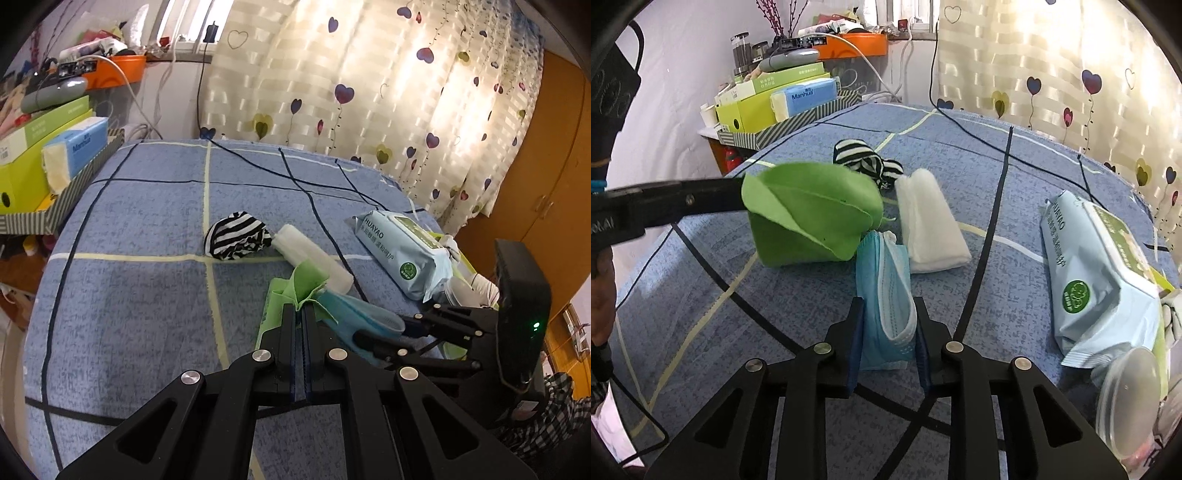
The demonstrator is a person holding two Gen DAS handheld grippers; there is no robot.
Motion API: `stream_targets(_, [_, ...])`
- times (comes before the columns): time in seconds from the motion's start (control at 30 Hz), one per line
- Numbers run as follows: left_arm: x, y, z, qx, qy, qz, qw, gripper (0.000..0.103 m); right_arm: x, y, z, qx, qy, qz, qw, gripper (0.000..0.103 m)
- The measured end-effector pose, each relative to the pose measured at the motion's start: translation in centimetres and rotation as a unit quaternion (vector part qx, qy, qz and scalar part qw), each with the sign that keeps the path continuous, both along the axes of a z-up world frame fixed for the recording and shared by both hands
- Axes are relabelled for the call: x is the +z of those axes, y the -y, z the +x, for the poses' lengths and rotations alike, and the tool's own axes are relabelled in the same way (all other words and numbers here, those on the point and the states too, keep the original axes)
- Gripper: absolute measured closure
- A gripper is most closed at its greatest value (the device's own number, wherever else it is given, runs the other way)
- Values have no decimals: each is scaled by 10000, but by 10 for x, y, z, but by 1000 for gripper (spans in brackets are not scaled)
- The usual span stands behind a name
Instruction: Organize soft objects
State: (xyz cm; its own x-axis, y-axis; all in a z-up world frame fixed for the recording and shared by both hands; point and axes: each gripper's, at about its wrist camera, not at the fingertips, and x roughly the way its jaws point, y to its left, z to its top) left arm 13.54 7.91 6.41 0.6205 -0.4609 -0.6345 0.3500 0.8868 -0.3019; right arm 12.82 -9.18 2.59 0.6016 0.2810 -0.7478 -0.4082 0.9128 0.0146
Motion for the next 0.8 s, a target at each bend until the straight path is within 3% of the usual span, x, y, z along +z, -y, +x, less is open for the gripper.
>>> stream_targets(0.6, [48, 28, -19, -92, 437, 83, 9990, 100, 49, 28, -23, -310, 451, 304, 9980, 78])
stream_targets(0.73, [40, 30, -21, 24, 351, 361, 9987, 99, 56, 37, -30, -361, 522, 324, 9975, 78])
stream_targets(0.77, [34, 29, -19, 84, 254, 419, 9988, 96, 56, 38, -32, -360, 526, 337, 9974, 78])
stream_targets(0.8, [29, 27, -18, 107, 147, 403, 9990, 86, 56, 39, -33, -357, 529, 345, 9974, 78])
